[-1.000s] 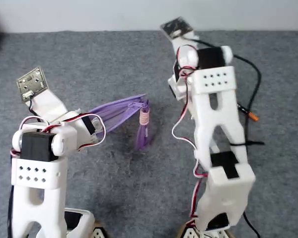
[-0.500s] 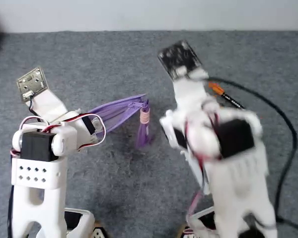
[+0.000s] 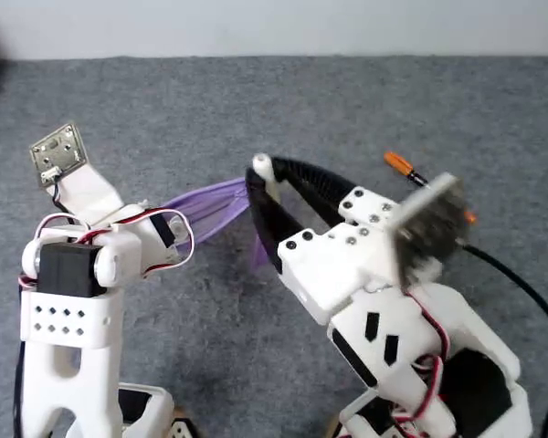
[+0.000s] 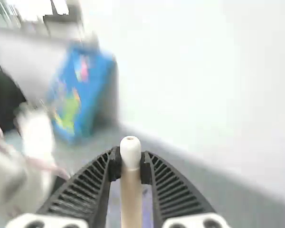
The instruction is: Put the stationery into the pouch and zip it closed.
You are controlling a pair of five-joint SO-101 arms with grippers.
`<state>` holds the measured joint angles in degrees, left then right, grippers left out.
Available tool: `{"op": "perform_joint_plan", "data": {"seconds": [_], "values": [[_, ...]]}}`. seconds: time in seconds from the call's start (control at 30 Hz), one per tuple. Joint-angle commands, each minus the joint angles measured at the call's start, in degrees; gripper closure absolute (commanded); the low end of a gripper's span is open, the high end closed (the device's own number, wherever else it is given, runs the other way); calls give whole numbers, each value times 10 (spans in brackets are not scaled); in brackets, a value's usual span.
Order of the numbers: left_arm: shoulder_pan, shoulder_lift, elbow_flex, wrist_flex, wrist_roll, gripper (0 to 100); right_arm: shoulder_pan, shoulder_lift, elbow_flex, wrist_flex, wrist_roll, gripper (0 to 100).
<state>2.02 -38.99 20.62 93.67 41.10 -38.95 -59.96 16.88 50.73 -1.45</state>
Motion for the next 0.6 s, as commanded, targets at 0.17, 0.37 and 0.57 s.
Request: {"op": "perform_joint_plan", "data": {"seconds": [0.17, 0.37, 0.57], "values": [[4, 0, -4, -14, 4, 987, -41, 18, 17, -216, 33, 991], [4, 1, 8, -33, 4, 987, -65, 53, 65, -323, 37, 991], [-1, 0, 17, -36, 4, 987, -65, 52, 177, -422, 40, 991]]}}
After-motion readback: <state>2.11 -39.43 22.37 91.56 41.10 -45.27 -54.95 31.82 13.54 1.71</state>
